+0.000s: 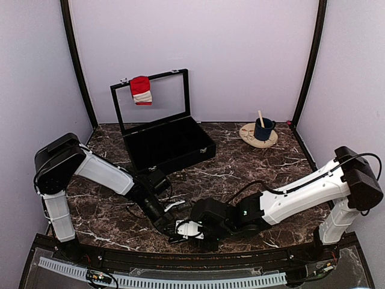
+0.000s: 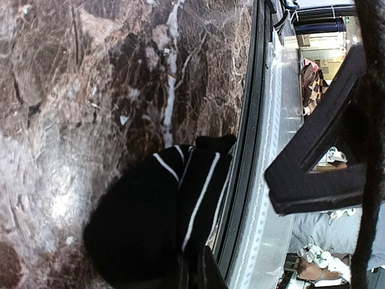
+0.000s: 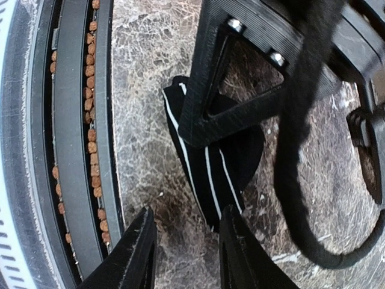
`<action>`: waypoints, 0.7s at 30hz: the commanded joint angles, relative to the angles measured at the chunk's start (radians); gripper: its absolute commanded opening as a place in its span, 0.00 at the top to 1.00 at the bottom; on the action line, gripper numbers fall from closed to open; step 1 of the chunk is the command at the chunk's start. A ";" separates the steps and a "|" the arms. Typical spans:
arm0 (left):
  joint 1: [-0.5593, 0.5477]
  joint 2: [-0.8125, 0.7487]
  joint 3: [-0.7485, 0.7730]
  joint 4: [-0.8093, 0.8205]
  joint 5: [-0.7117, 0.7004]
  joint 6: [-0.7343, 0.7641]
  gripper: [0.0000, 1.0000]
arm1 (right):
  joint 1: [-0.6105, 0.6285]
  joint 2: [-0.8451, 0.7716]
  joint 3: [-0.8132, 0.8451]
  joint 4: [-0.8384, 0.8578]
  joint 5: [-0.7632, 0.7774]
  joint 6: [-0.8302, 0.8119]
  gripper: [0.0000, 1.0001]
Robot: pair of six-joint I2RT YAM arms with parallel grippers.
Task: Roll the socks
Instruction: Roll the sock at the corner of the board.
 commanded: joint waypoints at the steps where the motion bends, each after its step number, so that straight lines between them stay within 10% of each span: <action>1: 0.005 0.048 -0.025 -0.103 -0.108 0.018 1.00 | 0.012 0.028 0.035 0.015 0.022 -0.041 0.66; 21: 0.005 0.070 -0.009 -0.121 -0.089 0.033 1.00 | -0.009 0.107 0.069 0.048 0.052 -0.123 0.67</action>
